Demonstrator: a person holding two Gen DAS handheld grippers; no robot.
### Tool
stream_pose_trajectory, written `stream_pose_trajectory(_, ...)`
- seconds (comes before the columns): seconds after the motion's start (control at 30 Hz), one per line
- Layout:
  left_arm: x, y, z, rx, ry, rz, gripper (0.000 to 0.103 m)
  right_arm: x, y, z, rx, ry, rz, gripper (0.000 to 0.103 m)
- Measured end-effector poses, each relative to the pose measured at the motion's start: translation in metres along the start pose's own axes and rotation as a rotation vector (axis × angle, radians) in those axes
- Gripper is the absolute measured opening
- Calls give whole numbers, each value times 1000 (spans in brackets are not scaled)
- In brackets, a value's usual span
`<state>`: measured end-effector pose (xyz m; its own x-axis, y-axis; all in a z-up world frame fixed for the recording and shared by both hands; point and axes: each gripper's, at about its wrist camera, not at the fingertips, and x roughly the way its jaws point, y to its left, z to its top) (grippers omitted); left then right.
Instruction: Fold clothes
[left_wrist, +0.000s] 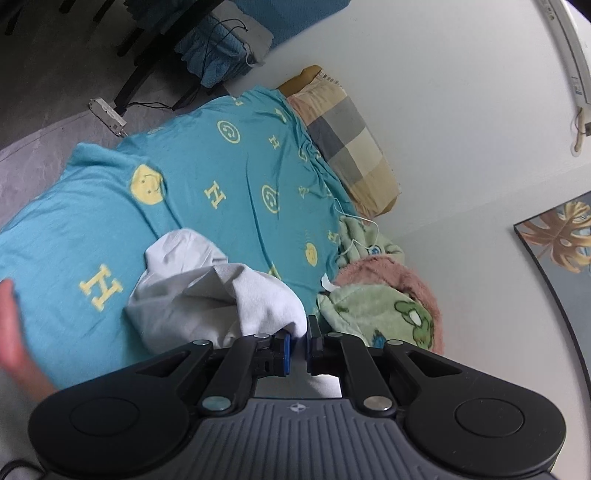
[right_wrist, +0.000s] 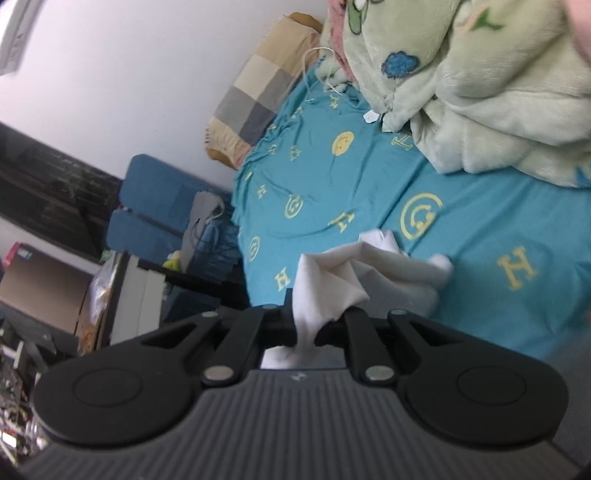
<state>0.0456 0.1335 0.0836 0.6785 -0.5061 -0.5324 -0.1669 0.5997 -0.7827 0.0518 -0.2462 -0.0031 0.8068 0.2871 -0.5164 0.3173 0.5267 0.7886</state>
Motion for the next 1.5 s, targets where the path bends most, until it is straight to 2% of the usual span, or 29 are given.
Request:
stream_pose_trajectory(0.17,81,13,42,9,14,78,9,76,-8,25,52,36,-52,10)
stream_pose_trajectory(0.3,156,35,69,80,56,132,10,141,-29,42,77,92,-112,10)
stream_pose_trajectory(0.4,202,62,82,66,92,159,11,184,-47,49,90,130,-155,10)
stream_pose_trajectory(0.53,242,83,88,83,108,196,12,219,-67,49,82,175,-204,11)
stream_pose_trajectory(0.67,250,84,82,146,96,216,12,224,-71,49,52,196,-181,12)
stream_pose_trajectory(0.73,246,78,77,192,85,222,16,220,-65,49,-3,196,-169,16)
stream_pose_trajectory(0.77,245,74,75,216,79,221,26,215,-60,49,-44,177,-149,25)
stream_pose_trajectory(0.8,242,70,71,243,71,218,41,211,-55,48,-85,157,-128,40)
stream_pose_trajectory(0.83,240,65,67,275,62,213,49,206,-50,47,-126,138,-108,48)
stream_pose_trajectory(0.87,238,59,61,320,50,215,67,201,-45,47,-167,118,-88,63)
stream_pose_trajectory(0.9,237,53,54,383,35,226,79,198,-40,44,-218,96,-77,69)
stream_pose_trajectory(0.93,236,46,46,445,19,237,82,194,-35,41,-268,74,-66,71)
stream_pose_trajectory(1.03,236,29,26,627,-21,275,85,192,-22,34,-414,37,-56,71)
stream_pose_trajectory(1.1,249,29,19,683,5,319,85,202,-19,28,-501,39,-91,71)
stream_pose_trajectory(1.27,268,43,20,683,60,350,85,231,-24,21,-645,85,-178,70)
stream_pose_trajectory(1.5,261,41,15,728,47,372,85,242,-21,8,-701,94,-206,70)
